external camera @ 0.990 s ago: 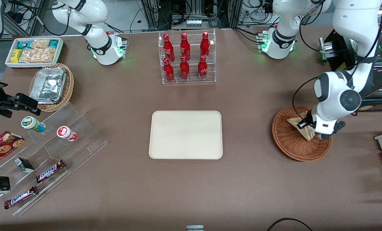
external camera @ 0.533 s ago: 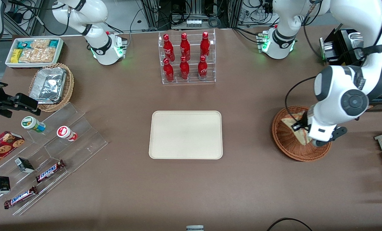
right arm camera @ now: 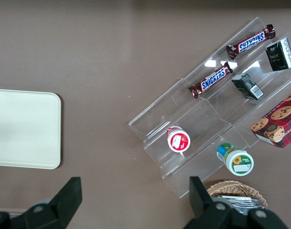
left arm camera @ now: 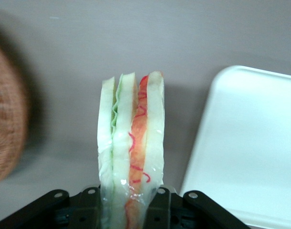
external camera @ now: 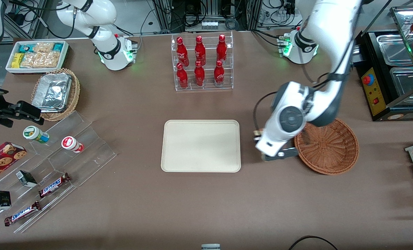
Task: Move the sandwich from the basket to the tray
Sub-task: 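Lift the sandwich and carry it over the white tray, then lower the sandwich onto the tray and open the left gripper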
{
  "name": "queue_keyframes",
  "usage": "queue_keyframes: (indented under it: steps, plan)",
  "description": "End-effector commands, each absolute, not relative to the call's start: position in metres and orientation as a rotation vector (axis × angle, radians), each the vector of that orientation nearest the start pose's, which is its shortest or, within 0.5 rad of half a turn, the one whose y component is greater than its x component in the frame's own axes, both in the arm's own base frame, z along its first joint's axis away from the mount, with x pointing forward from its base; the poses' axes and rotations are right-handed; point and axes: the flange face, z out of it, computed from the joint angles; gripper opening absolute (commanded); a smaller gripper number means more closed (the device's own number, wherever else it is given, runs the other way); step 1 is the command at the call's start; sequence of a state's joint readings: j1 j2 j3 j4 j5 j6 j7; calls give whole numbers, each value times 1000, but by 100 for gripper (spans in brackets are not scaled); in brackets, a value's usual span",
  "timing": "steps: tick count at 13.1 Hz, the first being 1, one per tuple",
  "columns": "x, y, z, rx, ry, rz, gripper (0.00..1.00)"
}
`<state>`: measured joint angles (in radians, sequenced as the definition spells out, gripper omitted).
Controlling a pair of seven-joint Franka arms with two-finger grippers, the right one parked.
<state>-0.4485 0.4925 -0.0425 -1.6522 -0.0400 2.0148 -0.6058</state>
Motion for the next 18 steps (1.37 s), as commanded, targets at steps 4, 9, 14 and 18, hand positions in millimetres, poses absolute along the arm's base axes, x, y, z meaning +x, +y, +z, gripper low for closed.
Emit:
queue_keyframes:
  steps: [4,9,14,18]
  plan:
    - [582,-394,267,-3189,78,188,28]
    - [572,-450,229,-3216,125,145,32]
    - [558,-463,205,-3195,160,182,50]
    - [568,-456,235,-3203,117,134,100]
